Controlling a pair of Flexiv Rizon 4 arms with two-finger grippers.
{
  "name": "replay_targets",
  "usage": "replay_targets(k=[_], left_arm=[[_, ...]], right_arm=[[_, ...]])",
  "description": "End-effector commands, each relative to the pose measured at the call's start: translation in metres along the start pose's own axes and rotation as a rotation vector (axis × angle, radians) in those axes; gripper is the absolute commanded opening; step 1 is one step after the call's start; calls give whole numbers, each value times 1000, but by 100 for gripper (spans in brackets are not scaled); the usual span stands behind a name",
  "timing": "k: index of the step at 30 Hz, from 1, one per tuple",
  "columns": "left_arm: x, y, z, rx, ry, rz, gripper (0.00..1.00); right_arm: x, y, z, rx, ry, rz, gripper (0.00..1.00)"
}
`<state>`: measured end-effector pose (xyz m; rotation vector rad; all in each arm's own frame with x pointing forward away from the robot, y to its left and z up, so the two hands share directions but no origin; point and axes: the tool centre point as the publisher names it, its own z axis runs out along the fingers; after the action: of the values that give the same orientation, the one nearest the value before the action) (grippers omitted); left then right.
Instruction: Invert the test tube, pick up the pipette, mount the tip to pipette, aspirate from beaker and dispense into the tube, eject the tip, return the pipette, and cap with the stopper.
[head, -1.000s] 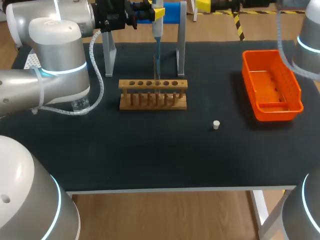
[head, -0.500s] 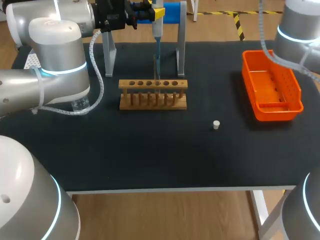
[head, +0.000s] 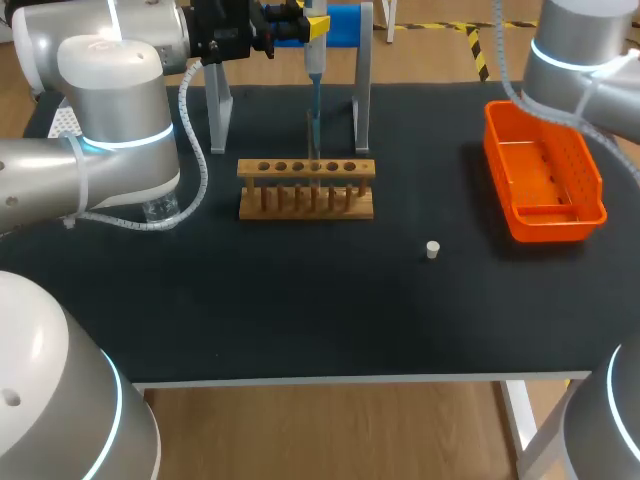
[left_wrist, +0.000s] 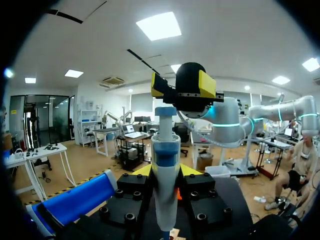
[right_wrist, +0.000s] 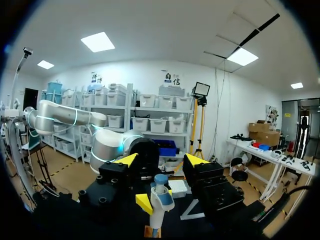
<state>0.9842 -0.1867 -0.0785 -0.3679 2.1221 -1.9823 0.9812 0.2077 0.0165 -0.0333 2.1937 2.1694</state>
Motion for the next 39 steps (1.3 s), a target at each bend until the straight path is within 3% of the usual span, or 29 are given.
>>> replay_targets(k=[1, 16, 39], left_arm=[[0, 0, 1, 3, -2, 1, 0], [0, 0, 1, 3, -2, 1, 0], [0, 0, 1, 3, -2, 1, 0]], right_arm=[[-11, 2, 12, 15, 35, 6, 0], [-14, -9, 37, 51, 81, 32, 0], [-11, -28, 44, 62, 112, 76, 0]])
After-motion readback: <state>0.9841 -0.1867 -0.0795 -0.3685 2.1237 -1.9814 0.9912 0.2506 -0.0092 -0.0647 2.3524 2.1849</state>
